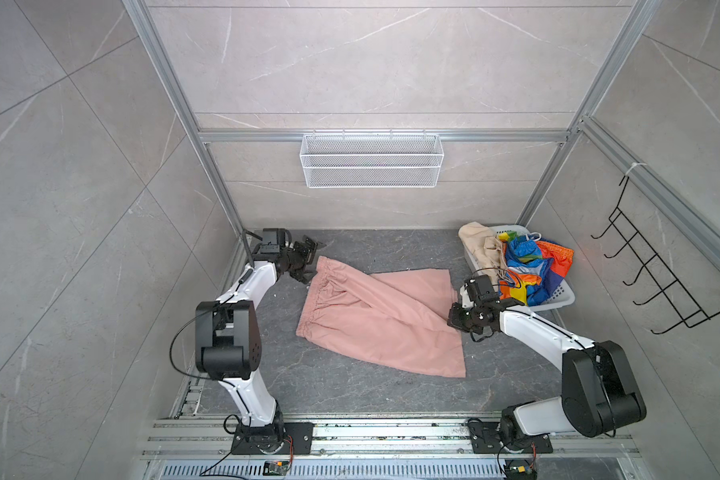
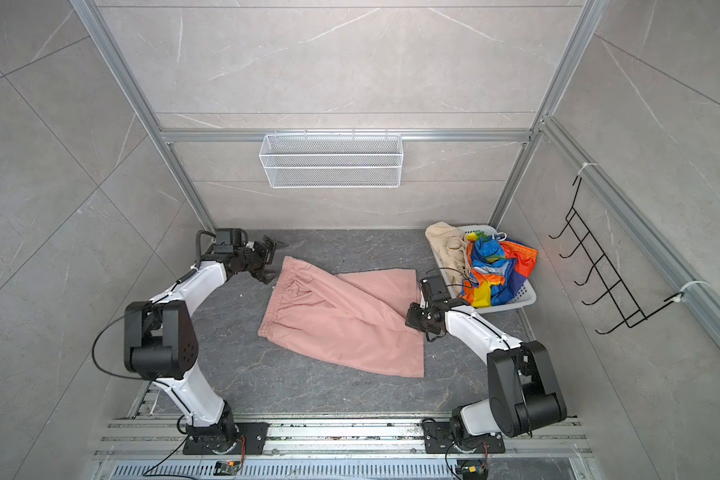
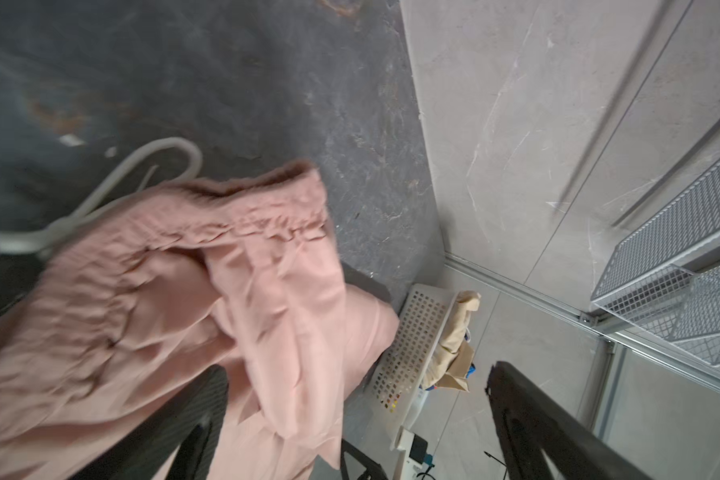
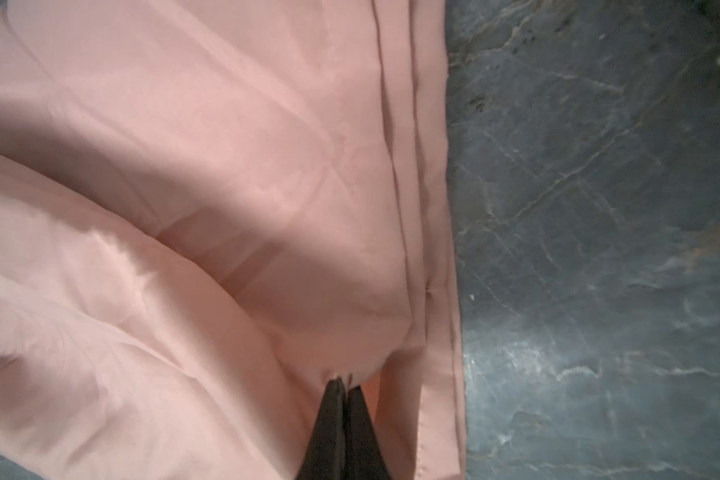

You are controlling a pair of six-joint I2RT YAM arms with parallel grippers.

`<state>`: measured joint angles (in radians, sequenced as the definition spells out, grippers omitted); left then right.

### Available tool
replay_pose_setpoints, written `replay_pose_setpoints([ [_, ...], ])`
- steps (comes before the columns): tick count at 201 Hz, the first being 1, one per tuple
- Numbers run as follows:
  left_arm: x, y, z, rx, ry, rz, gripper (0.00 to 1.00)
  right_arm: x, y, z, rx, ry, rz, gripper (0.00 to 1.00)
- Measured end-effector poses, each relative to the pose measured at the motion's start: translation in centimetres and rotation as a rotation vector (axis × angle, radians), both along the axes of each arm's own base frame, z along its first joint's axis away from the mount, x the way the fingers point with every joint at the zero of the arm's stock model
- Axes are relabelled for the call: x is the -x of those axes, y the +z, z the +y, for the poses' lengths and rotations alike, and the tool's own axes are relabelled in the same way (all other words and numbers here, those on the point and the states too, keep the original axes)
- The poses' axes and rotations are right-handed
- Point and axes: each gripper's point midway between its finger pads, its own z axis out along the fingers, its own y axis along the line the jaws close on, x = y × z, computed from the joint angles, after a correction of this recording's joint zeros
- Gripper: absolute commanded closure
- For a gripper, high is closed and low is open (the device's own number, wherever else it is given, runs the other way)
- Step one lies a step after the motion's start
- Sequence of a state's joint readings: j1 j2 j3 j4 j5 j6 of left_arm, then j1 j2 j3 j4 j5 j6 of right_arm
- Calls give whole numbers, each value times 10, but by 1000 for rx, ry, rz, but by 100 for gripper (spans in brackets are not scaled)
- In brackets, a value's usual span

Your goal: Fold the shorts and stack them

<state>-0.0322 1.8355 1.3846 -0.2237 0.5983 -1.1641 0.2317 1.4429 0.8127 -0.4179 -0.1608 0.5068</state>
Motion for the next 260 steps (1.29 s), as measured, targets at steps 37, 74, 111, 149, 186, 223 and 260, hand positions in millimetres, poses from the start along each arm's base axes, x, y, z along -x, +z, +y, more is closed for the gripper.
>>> replay_pose_setpoints([
  [37, -23, -39, -8, 66, 15, 116, 1, -2, 0, -3, 16, -2, -10, 100],
  [74, -39, -59, -8, 66, 21, 174, 8, -4, 1, -3, 20, -4, -19, 100],
  [111, -47, -72, -8, 64, 15, 197, 38, -6, 1, -6, 37, -5, -32, 100],
  [149, -45, -94, -10, 52, -23, 236, 29, -9, 2, -8, 53, 2, -45, 100],
  [186, -37, -100, -5, -13, -57, 281, 24, -10, 2, -9, 64, 0, -51, 100],
  [223, -64, -81, 10, -292, -145, 176, 24, -11, 1, -9, 65, -1, -55, 100],
  [260, -64, -74, 6, -507, -275, 94, 26, -12, -2, -9, 68, 4, -49, 100],
])
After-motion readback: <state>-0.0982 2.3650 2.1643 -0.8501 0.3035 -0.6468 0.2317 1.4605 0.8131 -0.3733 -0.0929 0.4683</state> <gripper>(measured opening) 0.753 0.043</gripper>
